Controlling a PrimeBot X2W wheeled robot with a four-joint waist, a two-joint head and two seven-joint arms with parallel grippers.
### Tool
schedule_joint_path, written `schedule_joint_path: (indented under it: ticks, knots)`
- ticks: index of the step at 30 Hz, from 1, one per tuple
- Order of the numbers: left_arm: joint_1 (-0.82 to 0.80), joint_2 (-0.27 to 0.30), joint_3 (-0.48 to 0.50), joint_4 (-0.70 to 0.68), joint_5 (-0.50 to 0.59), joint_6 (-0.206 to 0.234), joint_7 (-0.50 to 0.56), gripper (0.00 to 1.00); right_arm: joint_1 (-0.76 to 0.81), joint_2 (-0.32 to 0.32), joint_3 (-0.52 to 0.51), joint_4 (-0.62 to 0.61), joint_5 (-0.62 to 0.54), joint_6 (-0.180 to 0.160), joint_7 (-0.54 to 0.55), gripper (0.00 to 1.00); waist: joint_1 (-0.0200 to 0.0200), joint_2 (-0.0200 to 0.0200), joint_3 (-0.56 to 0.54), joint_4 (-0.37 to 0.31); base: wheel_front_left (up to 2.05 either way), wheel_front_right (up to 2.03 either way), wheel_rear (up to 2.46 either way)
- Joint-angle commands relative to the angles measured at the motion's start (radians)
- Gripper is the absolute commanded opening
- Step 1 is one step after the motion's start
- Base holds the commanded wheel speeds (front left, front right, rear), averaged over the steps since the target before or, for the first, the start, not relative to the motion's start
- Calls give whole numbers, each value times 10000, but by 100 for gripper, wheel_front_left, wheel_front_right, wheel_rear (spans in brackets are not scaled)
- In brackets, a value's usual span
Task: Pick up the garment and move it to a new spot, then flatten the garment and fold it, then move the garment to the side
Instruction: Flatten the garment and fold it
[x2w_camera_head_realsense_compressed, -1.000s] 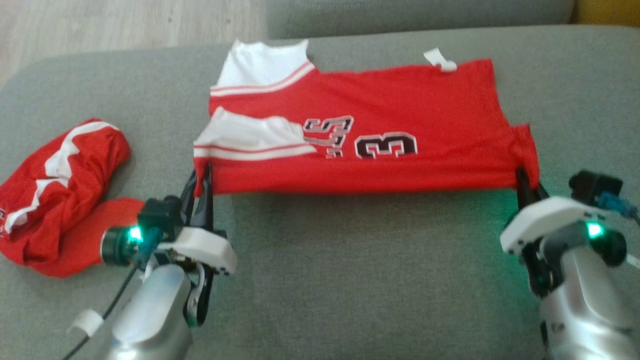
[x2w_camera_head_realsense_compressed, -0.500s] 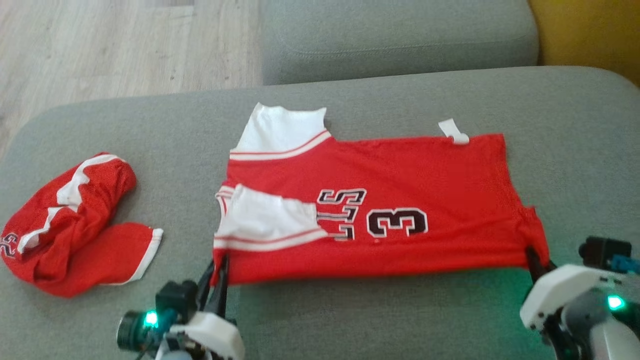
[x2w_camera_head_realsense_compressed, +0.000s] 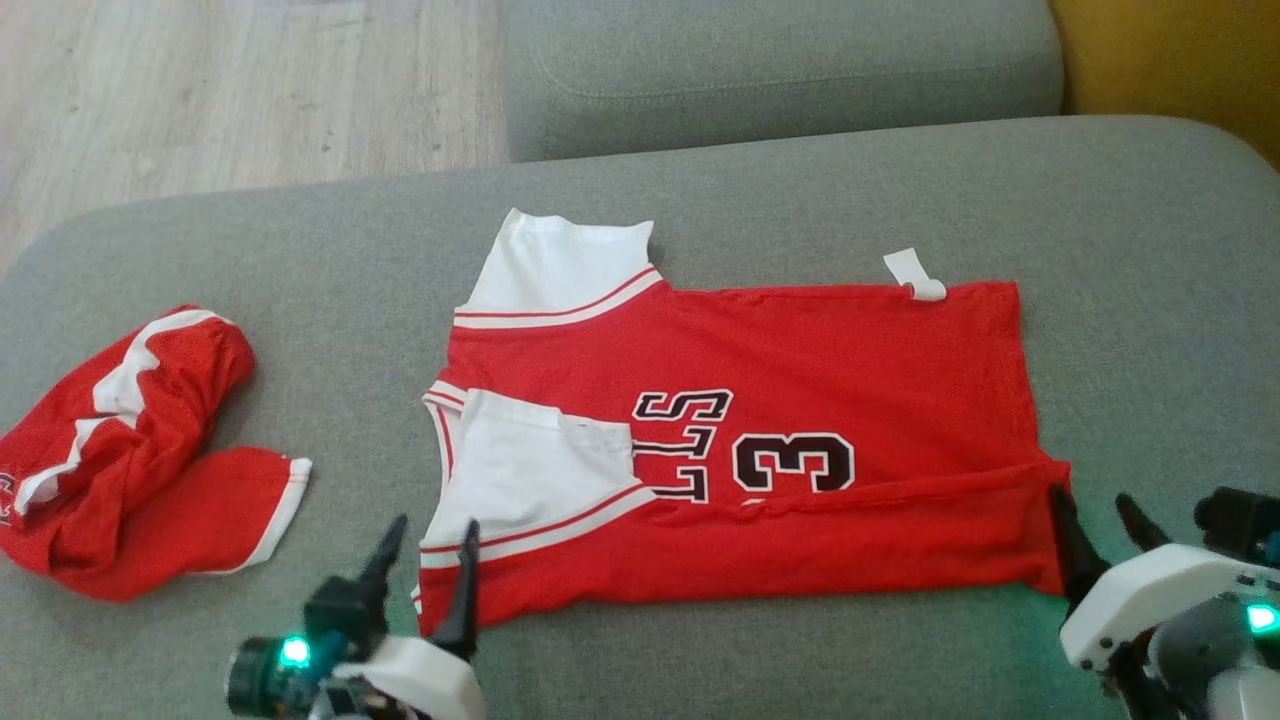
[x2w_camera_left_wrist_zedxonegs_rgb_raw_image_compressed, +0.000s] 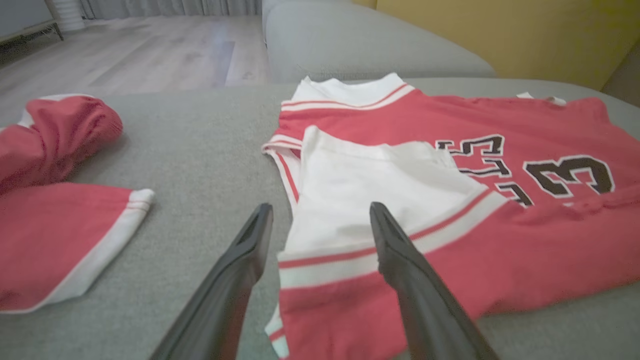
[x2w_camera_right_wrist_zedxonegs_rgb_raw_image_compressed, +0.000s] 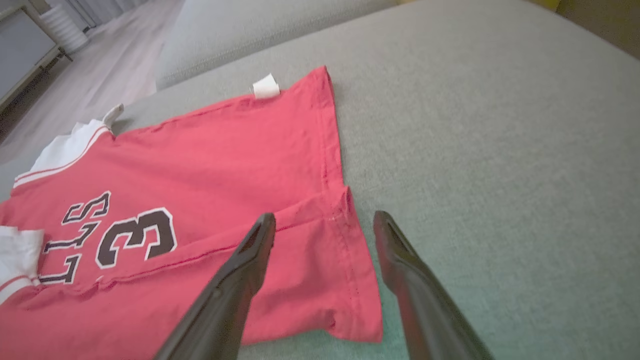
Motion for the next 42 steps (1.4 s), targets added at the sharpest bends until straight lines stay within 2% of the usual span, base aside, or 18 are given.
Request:
schedule_joint_path:
  ticks: [1, 4, 9, 14, 15, 21, 24, 26, 34, 42]
  knots:
    - [-696, 127, 616, -328, -85, 126, -307, 100, -638, -69, 172, -428, -31, 67, -447, 100, 0, 0, 90, -25, 0, 0, 0]
    - [-989, 86, 907, -590, -92, 112, -665, 100, -967, -64, 119, -505, 126, 67, -1277, 100, 0, 0, 248, -69, 0, 0, 0]
    - [-1630, 214, 1227, -1218, 162, -168, -897, 100, -1720, -61, -14, -583, 119, 67, -2441, 100, 0, 0, 643, -246, 0, 0, 0]
    - [-3005, 601, 1244, -1361, 327, -728, -533, 100, -2690, -60, 204, -484, -71, 67, -2665, 100, 0, 0, 1283, -540, 0, 0, 0]
    - [-3005, 601, 1244, -1361, 327, -728, -533, 100, -2690, -60, 204, -484, -71, 67, -2665, 100, 0, 0, 1283, -540, 0, 0, 0]
    - [-5348, 1254, 948, -779, 393, -1869, 1245, 100, -3889, -60, 486, -363, -254, 67, -2639, 100, 0, 0, 2167, -977, 0, 0, 0]
    - [-6502, 1491, 938, -217, -46, -2566, 2241, 100, -4434, -59, 705, -326, -384, 67, -2611, 100, 0, 0, 2649, -1221, 0, 0, 0]
    - [-7173, 1546, 905, 216, -688, -2863, 3013, 100, -4764, -59, 851, -281, -449, 67, -2610, 100, 0, 0, 2949, -1388, 0, 0, 0]
    - [-9352, 2553, -435, 1870, -1773, -3023, 5424, 100, -5752, -59, 1529, -61, -211, 67, -2865, 100, 0, 0, 4024, -2091, 0, 0, 0]
    - [-10233, 3006, -1208, 2972, -2254, -3026, 5652, 100, -6015, -59, 1871, -46, -36, 67, -3007, 100, 0, 0, 4639, -2477, 0, 0, 0]
